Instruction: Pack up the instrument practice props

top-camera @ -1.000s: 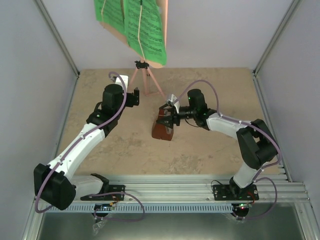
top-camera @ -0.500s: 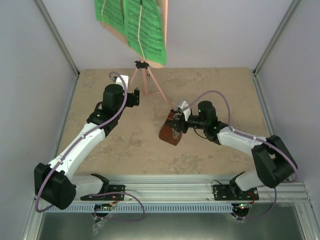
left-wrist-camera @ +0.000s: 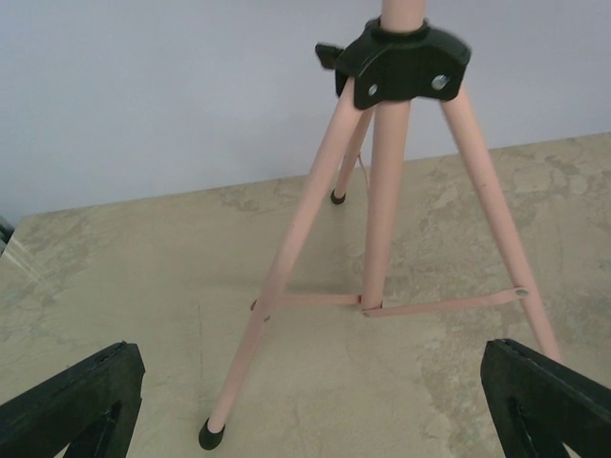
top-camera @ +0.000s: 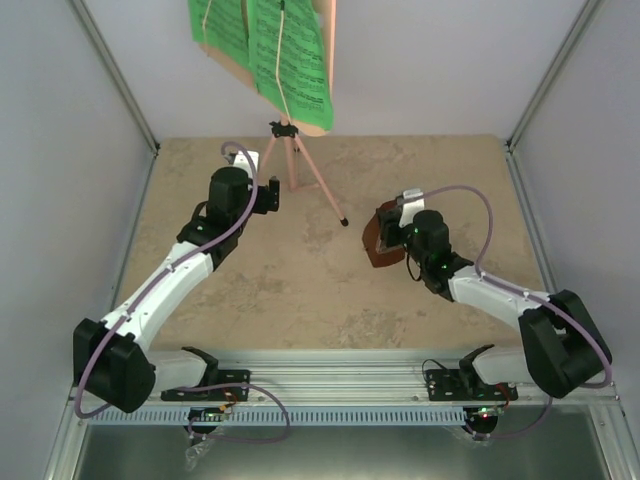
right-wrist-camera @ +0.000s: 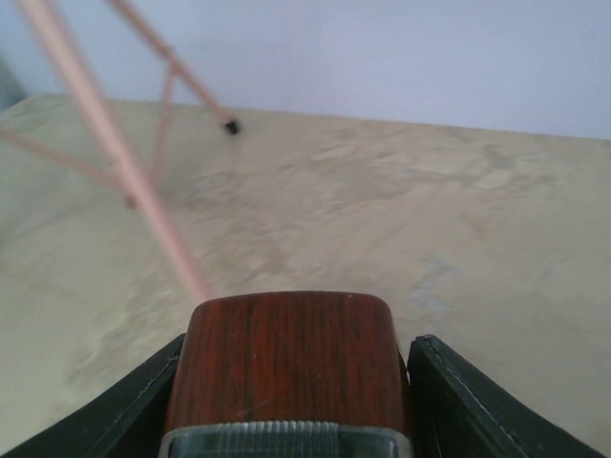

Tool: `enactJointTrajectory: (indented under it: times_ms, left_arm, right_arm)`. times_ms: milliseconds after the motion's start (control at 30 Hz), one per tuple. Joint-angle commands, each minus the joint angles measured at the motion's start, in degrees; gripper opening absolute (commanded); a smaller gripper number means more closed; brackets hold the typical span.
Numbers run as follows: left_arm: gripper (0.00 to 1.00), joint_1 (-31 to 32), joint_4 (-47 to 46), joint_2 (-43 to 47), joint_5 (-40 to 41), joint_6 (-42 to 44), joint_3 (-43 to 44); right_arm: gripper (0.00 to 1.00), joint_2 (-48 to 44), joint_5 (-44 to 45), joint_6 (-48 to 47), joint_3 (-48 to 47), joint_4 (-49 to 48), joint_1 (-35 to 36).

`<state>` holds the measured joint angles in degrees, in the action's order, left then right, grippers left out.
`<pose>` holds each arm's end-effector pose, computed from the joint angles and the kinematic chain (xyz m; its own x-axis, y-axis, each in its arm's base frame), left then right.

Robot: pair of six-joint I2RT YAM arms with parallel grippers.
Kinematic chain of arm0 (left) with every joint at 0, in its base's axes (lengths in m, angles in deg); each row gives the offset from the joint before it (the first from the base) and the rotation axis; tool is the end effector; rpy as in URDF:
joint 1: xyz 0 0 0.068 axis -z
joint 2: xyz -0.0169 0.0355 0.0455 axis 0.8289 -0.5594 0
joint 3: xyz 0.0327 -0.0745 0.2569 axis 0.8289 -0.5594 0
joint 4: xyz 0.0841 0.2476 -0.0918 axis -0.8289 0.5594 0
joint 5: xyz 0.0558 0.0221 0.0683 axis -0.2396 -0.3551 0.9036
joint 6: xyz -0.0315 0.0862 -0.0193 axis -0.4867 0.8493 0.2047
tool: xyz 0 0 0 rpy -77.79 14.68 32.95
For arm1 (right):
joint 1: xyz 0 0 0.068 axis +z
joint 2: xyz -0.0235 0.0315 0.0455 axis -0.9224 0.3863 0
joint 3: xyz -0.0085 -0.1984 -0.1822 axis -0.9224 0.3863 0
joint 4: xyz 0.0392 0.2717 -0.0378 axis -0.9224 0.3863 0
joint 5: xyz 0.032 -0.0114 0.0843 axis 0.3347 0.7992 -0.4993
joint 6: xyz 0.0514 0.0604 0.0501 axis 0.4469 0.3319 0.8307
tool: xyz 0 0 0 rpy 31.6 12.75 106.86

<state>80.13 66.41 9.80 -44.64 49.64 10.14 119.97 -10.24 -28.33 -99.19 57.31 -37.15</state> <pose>0.3262 -0.1193 0.3032 -0.3352 0.1000 -0.9368 0.1292 0.9898 0.0594 0.2993 0.1629 0.1873 -0.3476 0.0387 -0.9368 -0.3441 0.9242 0.1659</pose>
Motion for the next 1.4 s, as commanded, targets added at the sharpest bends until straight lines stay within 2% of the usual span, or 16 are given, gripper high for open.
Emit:
enactJointTrajectory:
  times_ms: [0,133,400,767,967,1033,1167,1267,1367]
  left_arm:
    - [0.99,-1.01,-0.75,-1.37,0.84,1.04,-0.38]
    - [0.99,-1.03,-1.25,-1.11,1.87,1.50,-1.04]
    - [0.99,-1.03,-2.10,-4.25,-1.77,0.36,-1.06]
    - [0.99,-1.03,-1.38,-6.40,-5.21,-0.91,0.59]
    - [0.99,-1.03,-1.32,-6.12,-6.25,-1.31,0.87]
    - [0.99,-1.03,-1.29,-6.19,-6.23,-1.37,0.81]
    - [0.99,-1.03,-1.20,-6.21,-6.61,-1.17,0.92]
    - [0.99,-1.03,-0.93,-6.13,-7.82,-0.65,1.08]
    - [0.99,-1.66,-1.56,-6.12,-9.89,-0.20,0.80]
  right_arm:
    - [0.55,6.10,16.31,3.41,-0.69,5.32,-2.33]
    - [0.55,9.96,21.19,5.40,-3.62,4.39,-3.18]
    - [0.55,22.94,24.03,7.72,-14.03,5.18,-6.97]
    - [0.55,35.49,28.42,16.94,-29.65,15.56,-10.27]
    - [0.57,38.74,25.26,18.66,-35.28,17.67,-11.06]
    - [0.64,38.28,24.71,19.46,-35.41,17.92,-11.06]
    - [0.90,35.69,23.08,18.91,-34.23,17.09,-11.06]
    - [0.96,33.20,20.96,15.24,-34.90,18.61,-11.06]
    - [0.98,28.80,19.02,11.83,-34.41,20.11,-11.06]
